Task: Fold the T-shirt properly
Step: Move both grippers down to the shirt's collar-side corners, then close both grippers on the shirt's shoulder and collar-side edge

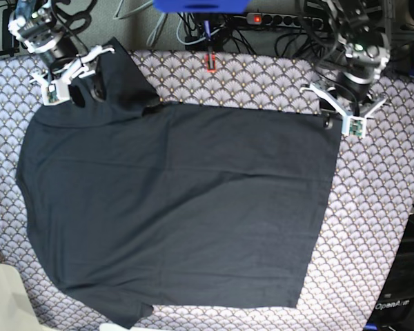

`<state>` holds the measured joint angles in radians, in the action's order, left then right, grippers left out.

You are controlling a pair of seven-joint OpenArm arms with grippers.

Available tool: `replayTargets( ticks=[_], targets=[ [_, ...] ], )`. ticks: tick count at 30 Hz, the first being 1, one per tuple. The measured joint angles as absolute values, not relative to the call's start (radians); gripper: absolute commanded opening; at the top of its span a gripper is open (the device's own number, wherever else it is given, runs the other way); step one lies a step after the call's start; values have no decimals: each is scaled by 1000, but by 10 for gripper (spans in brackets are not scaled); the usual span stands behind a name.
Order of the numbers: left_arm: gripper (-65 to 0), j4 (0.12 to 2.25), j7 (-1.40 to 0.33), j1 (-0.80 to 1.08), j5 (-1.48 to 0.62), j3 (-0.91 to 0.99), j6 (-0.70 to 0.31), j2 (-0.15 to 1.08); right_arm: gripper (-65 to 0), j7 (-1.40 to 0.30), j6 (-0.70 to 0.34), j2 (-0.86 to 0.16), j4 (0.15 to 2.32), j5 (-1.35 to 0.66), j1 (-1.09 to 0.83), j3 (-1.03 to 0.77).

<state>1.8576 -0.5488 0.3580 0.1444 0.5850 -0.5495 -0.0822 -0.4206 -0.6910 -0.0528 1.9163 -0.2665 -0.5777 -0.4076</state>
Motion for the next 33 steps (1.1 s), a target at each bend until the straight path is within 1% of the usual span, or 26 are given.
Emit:
replayTargets(
  ticks=[3,5,10,12,14,22,28,33],
  targets=[
    [-407,1773,-566,336,156,593,-534,-72,-344,-412,-691,-55,1904,-270,-576,-408],
    [-407,1734,-564,319,149,606,-558,-64,-344,-435,-691,-72,1888,-268,-570,-406],
    [-407,1720,-550,285,146,694,-534,-69,-347,-434,-691,-77,1853,-270,-550,-431],
    [-407,1717,-551,273,145,714,-551,-79,-347,-434,-691,-80,1852,-266,-554,-445],
    [-407,1705,-550,253,145,742,-545,-93,-347,-435,-692,-78,1852,-267,-558,-442],
    [-407,1616,-550,218,149,748,-546,-92,-347,-437,-691,-77,1852,-267,-558,-443],
    [-407,1612,-550,216,146,746,-546,-92,-347,-438,-691,-77,1852,-267,-561,-443],
    [-407,1667,-551,221,131,747,-546,-96,-347,-435,-691,-77,1852,-267,-561,-442]
  ],
)
